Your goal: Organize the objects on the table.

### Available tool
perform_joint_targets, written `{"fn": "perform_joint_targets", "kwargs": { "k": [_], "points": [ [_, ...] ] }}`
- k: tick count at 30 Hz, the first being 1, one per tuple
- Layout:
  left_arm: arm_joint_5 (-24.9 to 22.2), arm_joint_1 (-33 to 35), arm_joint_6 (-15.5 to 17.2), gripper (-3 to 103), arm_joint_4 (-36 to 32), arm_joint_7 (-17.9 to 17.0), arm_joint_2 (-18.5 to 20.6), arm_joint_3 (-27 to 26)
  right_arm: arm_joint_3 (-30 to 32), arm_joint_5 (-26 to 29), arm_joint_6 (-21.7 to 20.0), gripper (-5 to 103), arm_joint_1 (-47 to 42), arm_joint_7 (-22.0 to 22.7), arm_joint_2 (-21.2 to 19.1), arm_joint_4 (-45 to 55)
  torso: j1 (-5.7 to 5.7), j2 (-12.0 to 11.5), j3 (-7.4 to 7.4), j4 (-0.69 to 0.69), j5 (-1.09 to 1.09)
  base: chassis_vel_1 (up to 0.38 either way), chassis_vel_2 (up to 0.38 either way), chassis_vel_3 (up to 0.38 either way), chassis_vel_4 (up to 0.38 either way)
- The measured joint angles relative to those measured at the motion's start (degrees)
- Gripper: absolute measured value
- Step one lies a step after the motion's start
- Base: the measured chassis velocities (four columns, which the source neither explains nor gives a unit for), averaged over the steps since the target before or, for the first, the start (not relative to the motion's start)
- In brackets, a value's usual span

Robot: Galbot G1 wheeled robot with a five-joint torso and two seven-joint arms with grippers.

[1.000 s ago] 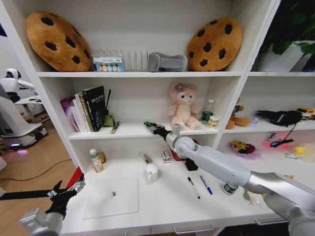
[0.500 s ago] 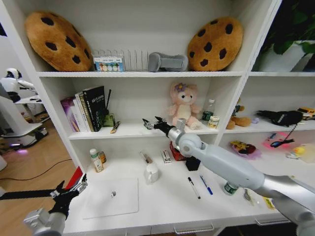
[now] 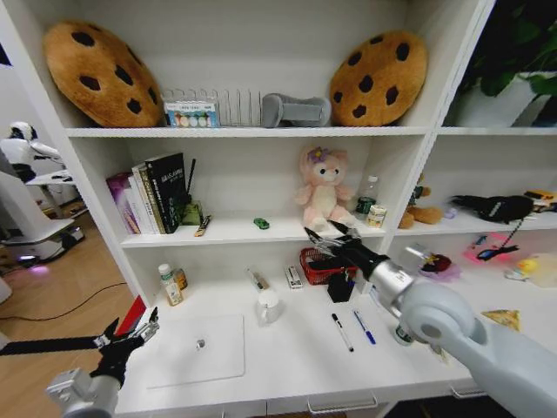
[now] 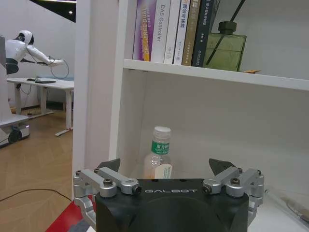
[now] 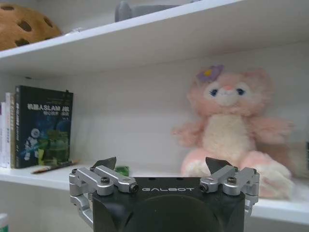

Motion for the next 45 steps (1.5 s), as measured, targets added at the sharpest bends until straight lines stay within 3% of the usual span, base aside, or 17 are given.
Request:
{"fn": "perform_joint_targets", "kwargs": {
  "k": [1,2,4,5,9,12,18,28,31,34,41,45],
  "points": [
    [0.1,-0.1,-0.1,100,0.0,0.0,0.0,0.3,4.7,-1.8,0.4,100,-5.9,-0.3,1.6,1.3,0.00,0.0,0.00,0.00,-0.02,0.000,0.000,0.000,0.000],
    [0.1,-0.1,-0.1,100,0.0,0.0,0.0,0.3,4.7,-1.8,0.4,100,-5.9,-0.3,1.6,1.3,0.00,0.0,0.00,0.00,-0.02,0.000,0.000,0.000,0.000],
    [0.5,-0.1,-0.2,100,0.3,0.1,0.0,0.7,10.5,-5.5,1.8,100,-14.8,-1.7,5.1,1.7,-0.01,0.0,-0.01,-0.01,-0.03,0.000,0.000,0.000,0.000],
    [0.5,-0.1,-0.2,100,0.3,0.1,0.0,0.7,10.5,-5.5,1.8,100,-14.8,-1.7,5.1,1.7,-0.01,0.0,-0.01,-0.01,-0.03,0.000,0.000,0.000,0.000],
    [1.3,-0.3,-0.5,100,0.8,0.2,0.0,1.6,13.6,-10.3,3.2,100,-22.6,-2.3,12.5,0.0,-0.01,0.0,0.00,-0.01,-0.02,0.000,0.000,0.000,0.000],
    [1.5,-0.3,-0.7,100,0.9,0.4,0.0,1.8,13.7,-12.0,3.2,100,-24.6,-1.6,15.2,-0.8,0.00,0.0,0.00,-0.01,-0.02,0.000,0.000,0.000,0.000],
    [1.9,-0.2,-0.9,100,1.1,0.7,0.4,1.8,12.6,-14.7,1.4,100,-26.5,0.8,17.5,-4.0,-0.01,0.0,0.00,0.00,-0.03,0.000,0.000,0.000,0.000],
    [2.7,-1.3,-1.3,100,2.6,0.7,0.5,3.3,3.3,-11.7,-4.2,100,-20.3,5.5,16.4,-12.7,0.00,0.0,0.01,0.00,-0.03,0.000,0.000,0.000,0.000],
    [2.9,-1.3,-1.5,100,2.9,0.6,0.5,3.5,-0.6,-10.4,-7.5,100,-16.2,6.5,15.3,-15.9,0.01,0.0,0.01,0.00,-0.03,0.000,0.000,0.000,0.000],
    [2.9,-1.1,-2.1,100,3.2,0.6,0.4,3.6,-6.0,-6.6,-13.5,100,-9.4,8.0,13.9,-19.4,0.01,0.0,0.01,0.00,-0.03,0.000,0.000,0.000,0.000],
    [2.9,-0.8,-2.1,100,3.2,0.5,0.1,3.2,-11.7,-5.2,-18.0,100,-2.6,7.4,11.6,-20.4,0.01,0.0,0.01,0.00,-0.04,0.000,0.000,0.000,0.000],
    [2.5,-0.2,-2.3,100,3.1,0.4,-0.2,2.1,-16.3,-1.0,-22.2,100,1.7,10.2,10.1,-19.5,0.01,0.0,0.01,0.00,-0.04,0.000,0.000,0.000,0.000]
  ]
}}
